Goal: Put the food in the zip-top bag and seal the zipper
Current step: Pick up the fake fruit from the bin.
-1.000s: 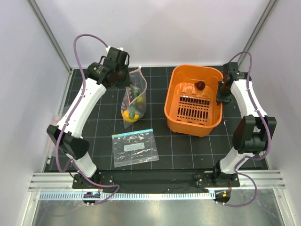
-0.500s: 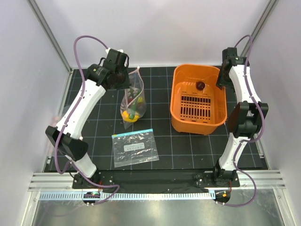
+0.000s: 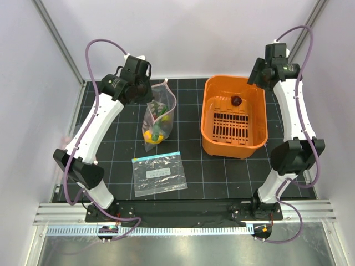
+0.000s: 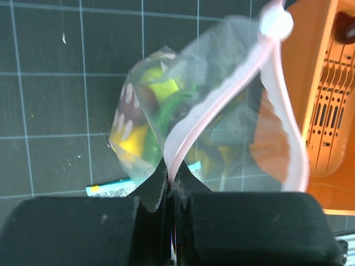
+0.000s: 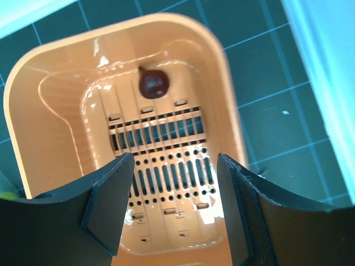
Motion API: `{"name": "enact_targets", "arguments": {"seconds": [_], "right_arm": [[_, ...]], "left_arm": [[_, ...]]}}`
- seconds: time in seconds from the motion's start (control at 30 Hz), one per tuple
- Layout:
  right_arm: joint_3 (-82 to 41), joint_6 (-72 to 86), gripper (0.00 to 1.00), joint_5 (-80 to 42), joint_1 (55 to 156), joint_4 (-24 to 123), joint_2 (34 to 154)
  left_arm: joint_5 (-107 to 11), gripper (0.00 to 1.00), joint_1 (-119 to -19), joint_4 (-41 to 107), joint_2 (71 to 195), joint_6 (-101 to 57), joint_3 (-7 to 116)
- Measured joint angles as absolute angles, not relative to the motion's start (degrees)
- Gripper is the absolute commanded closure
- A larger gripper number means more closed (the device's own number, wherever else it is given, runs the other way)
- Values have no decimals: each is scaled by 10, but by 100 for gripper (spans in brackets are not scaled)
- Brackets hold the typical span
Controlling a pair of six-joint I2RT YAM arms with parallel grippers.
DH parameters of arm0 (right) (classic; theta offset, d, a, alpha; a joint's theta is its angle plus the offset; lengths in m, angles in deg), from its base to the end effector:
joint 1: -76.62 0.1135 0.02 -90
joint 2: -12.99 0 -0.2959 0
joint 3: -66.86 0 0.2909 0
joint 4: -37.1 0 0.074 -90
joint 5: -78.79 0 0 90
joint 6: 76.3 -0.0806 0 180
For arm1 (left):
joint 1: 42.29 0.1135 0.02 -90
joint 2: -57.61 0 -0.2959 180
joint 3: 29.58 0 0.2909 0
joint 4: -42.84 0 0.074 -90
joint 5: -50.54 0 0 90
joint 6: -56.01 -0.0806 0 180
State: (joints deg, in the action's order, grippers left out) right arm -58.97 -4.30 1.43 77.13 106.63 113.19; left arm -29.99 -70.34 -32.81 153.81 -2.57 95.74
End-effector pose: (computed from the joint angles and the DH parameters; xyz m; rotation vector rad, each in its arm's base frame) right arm 0.4448 -0.0137 0.4247 0.4594 2.2698 -0.0946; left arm 0.3696 -0.1819 0.4378 -0.1490 2.3848 -0.3004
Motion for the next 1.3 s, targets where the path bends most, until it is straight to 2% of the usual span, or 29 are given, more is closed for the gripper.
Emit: {"name": "enact_targets", "arguments": {"seconds": [0.4,0.7,1.03,1.17,1.2,1.27,1.3], "right_arm": [[-581,-71,34,-36,801,1016,1285],[-537,-72,20,-35,801,939,1320],[-526,-70,24,-18,800,863,1384],[-526,-62,36,-2,800,847,1410],[-525,-60,45,5,800,837,1413],[-518,-58,54,9,800,823,1414],[-517,-58,62,10,800,818,1414]], "left_arm": [[-200,97,-713,-334,1544,-94,1007],[-164,99,-734,-323,1551,-122,984],[-183,99,-734,-298,1565,-116,954],[-186,99,-736,-294,1567,-113,954],[-186,99,-737,-294,1568,-112,954],[-186,99,-738,-294,1568,-108,954],[-186,99,-739,-294,1568,-106,954]]}}
